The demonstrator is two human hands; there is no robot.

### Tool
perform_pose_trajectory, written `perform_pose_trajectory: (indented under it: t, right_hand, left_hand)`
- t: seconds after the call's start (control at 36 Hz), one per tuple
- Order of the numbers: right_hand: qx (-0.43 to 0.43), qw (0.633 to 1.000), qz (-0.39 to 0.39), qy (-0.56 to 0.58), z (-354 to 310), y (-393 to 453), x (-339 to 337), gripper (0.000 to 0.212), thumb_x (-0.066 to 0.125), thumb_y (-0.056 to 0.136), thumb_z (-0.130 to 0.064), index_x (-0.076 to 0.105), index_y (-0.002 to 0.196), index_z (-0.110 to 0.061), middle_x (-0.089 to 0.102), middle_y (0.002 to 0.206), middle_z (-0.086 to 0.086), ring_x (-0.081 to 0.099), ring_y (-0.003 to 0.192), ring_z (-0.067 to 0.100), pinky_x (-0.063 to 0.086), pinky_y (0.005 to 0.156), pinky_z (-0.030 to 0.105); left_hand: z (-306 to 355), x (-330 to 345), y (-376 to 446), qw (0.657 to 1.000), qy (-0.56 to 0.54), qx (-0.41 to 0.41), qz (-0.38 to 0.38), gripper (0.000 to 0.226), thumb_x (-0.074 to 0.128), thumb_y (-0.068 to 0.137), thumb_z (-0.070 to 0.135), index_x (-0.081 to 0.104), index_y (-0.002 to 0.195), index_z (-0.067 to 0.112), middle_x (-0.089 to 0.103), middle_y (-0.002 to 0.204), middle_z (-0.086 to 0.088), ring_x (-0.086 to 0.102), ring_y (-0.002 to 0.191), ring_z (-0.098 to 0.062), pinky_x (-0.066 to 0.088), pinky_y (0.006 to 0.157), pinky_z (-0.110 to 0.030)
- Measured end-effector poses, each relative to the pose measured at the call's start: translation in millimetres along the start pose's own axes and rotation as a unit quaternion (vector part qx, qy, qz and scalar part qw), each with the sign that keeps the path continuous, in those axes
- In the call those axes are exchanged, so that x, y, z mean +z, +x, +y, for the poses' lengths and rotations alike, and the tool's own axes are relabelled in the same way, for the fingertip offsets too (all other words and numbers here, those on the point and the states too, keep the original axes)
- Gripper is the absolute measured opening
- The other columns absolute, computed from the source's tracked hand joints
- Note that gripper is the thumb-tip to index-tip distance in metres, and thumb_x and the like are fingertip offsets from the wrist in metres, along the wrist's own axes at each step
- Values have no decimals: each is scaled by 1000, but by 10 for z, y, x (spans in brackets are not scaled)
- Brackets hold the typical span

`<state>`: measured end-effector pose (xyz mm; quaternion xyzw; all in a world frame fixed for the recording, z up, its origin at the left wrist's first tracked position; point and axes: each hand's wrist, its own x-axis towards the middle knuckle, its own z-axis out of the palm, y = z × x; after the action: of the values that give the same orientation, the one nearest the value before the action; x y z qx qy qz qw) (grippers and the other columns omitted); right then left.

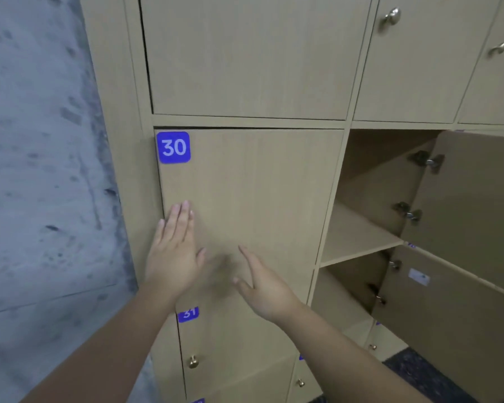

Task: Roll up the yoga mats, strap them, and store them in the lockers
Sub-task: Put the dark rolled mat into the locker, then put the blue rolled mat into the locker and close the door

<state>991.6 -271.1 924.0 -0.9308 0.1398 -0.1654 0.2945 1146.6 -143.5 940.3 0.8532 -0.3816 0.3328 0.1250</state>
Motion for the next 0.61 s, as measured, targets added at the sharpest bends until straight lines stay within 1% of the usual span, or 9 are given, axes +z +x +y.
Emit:
perform_pose_trajectory:
  t: [0.06,0.19,0.28,0.33,0.36,0.42,0.44,0.53,0.61]
  right_hand:
    - [21,1000,16,-2,91,-33,2,62,50,101,-25,19,154,-16,25,159,1,25,144,12,11,101,3]
    - [109,992,66,13,355,-271,-55,56,49,101,-22,26,151,-17,34,153,-2,30,141,10,16,99,6]
    - [180,977,113,21,580,-521,-114,47,48,101,-23,37,146,-19,45,145,-5,40,134,10,25,98,10]
    - [233,963,127,41,746,-751,-182,41,48,100,-23,45,141,-19,53,137,-4,49,126,12,35,97,18]
    - [264,956,121,49,836,-882,-226,39,48,100,-24,48,139,-19,56,133,-3,52,121,13,40,94,22]
    - [320,941,99,54,1028,-1156,-327,36,47,101,-26,53,136,-19,59,130,-2,56,116,14,45,91,25]
    - [347,931,96,52,1144,-1370,-388,35,47,101,-26,54,135,-18,60,131,-1,56,116,15,44,92,26]
    - [399,908,117,52,1342,-1837,-526,35,45,102,-25,54,135,-17,59,133,0,58,113,17,45,90,25]
    - [456,873,161,59,1549,-2505,-712,34,45,102,-24,55,134,-17,59,132,1,60,109,18,48,87,25]
  left_hand:
    - [2,79,71,999,-34,-30,-13,82,77,73,25,41,140,-7,28,154,-17,24,143,-28,16,116,-41]
    - [50,146,179,994,-77,-58,-47,87,69,83,25,21,149,-5,5,161,-14,3,149,-28,9,118,-43]
    - [205,86,297,984,-141,-90,-64,78,67,86,24,28,145,-9,2,159,-23,2,148,-36,8,118,-43]
    - [371,20,374,972,-193,-108,-76,62,65,89,24,42,137,-8,11,156,-29,12,144,-42,15,118,-47]
    - [465,20,421,965,-223,-104,-86,53,63,90,23,48,132,-6,25,150,-33,24,139,-45,23,115,-51]
    - [755,21,467,940,-310,-74,-123,41,59,93,25,55,126,1,54,123,-32,51,116,-45,42,99,-51]
    - [1013,48,437,919,-361,-48,-152,39,58,93,28,57,125,5,61,114,-28,58,106,-41,47,92,-47]
    - [1655,74,236,852,-457,21,-254,29,57,96,23,61,123,15,65,107,-8,60,98,-19,42,79,-27]
    - [2491,120,-152,803,-462,125,-356,24,58,95,20,62,118,23,64,104,-1,59,98,-13,42,78,-23]
